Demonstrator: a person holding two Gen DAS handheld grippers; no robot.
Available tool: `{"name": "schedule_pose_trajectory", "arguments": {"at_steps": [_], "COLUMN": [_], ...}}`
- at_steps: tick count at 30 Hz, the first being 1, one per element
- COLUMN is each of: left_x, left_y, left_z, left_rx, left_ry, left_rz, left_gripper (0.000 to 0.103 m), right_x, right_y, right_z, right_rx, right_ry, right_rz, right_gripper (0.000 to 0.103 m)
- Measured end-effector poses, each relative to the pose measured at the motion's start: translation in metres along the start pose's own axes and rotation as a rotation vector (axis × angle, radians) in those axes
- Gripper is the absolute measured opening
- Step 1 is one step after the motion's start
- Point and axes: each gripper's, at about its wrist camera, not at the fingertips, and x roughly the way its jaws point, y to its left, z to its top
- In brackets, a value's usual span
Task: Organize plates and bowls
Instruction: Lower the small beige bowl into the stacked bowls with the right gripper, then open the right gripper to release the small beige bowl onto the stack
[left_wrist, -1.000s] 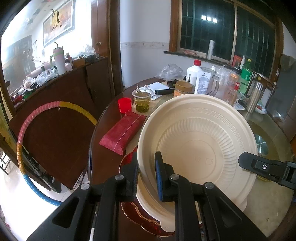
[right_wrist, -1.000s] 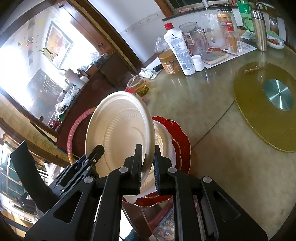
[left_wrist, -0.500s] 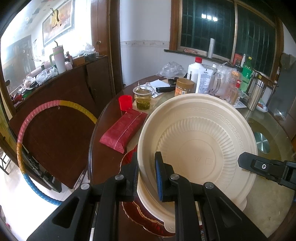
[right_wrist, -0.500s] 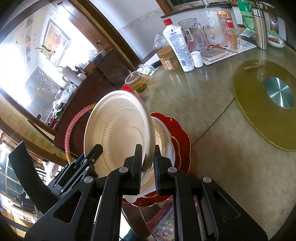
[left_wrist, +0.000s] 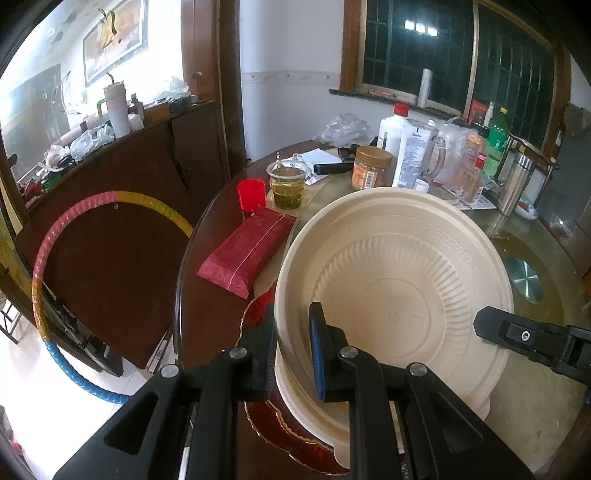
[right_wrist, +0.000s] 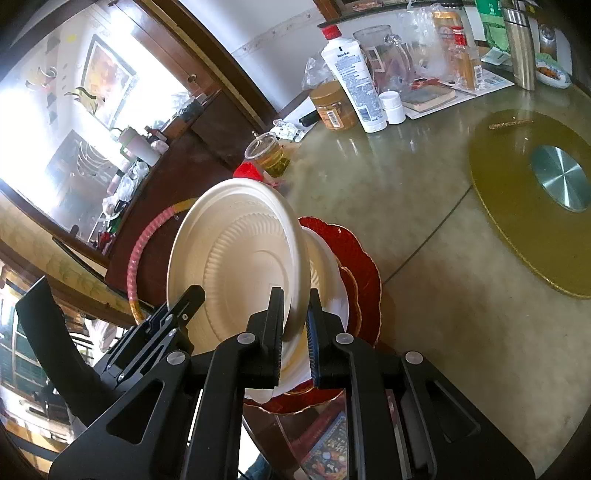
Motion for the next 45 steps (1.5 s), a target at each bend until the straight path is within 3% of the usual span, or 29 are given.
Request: {"name": "schedule_pose_trajectory", "arguments": {"at_steps": [9,12,14,18,22,29,45], "left_x": [0.005,0.003,0.001,-0.005,-0.013,-0.023,-0.026], "left_y": [0.002,0.004,0.005,0.008,0.007,-0.002,-0.004], "left_z": [-0.001,-0.001,0.000,0.003,0.004,0.005,0.003], "left_rx": [-0.016,-0.026,-0.036,-0.055,-0.058,-0.024,-0.013], "left_ry": [0.019,0.011,-0.007,-0.036,-0.075,-0.143,-0.156], "left_rz": [0.015,0.009,0.011,0.015,0.018,0.042,0.056], "left_gripper": [0.020,0.040,0.047,0.049,0.065,0.079,0.079], "right_x": [0.011,0.011,0.010,0.005,-0.003,-0.008,-0.012], "right_y": [-0.003,-0.001,0.000,0.002,0.005,0.001,0.007], "right_z": [0.000,0.001,0.001,0.001,0.002,0.004,0.002], "right_rx": [0.008,-0.004,-0.003,-0.007,-0.025,-0.020,-0.049], "right_ry": [0.043,0.047,0.040,0.026,-0.017,-0.035,-0.047], "right_rz": [0.015,0.012,0.012,0.017,-0.025,-0.020,-0.017], "right_gripper": [0.014,0.016,0.030,0.043,0.069,0.072,0.072]}}
